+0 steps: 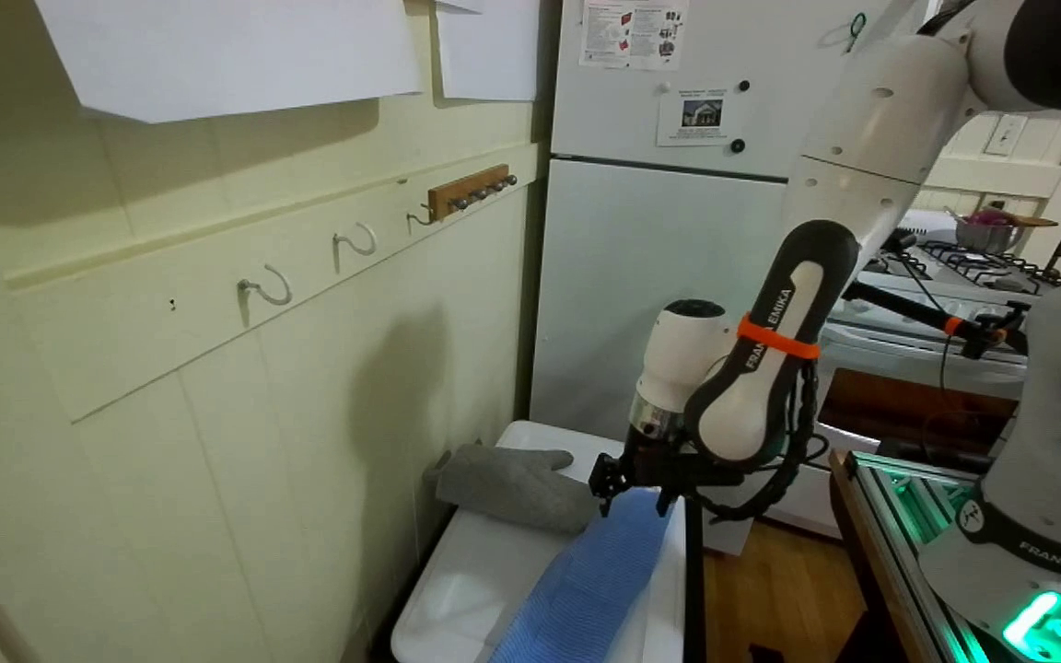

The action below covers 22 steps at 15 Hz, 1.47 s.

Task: Hang the blue cloth

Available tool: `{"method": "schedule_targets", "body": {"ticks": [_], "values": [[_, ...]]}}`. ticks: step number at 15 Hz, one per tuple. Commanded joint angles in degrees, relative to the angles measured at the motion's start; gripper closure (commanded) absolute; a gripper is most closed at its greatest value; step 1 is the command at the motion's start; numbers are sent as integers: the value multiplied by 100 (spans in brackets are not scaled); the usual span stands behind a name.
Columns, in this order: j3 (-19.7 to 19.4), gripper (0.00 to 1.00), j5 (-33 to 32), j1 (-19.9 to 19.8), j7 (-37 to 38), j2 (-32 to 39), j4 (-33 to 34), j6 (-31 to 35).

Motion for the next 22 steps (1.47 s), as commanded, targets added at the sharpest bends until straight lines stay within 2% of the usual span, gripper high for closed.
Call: {"method": "schedule_targets", "body": {"ticks": [1,3,6,8,11,18,22], "values": [[-76,0,311,147,-207,56,72,-33],[-63,0,324,132,-208,78,107,-33],[-850,0,177,997,238,748,419,253],[-971,0,249,1226,310,1135,675,302],[-761,0,425,1204,237,1665,1065,558],[-2,0,641,656,5,2653,1870,1122],[171,0,651,443,-55,3031,2171,1294]]}}
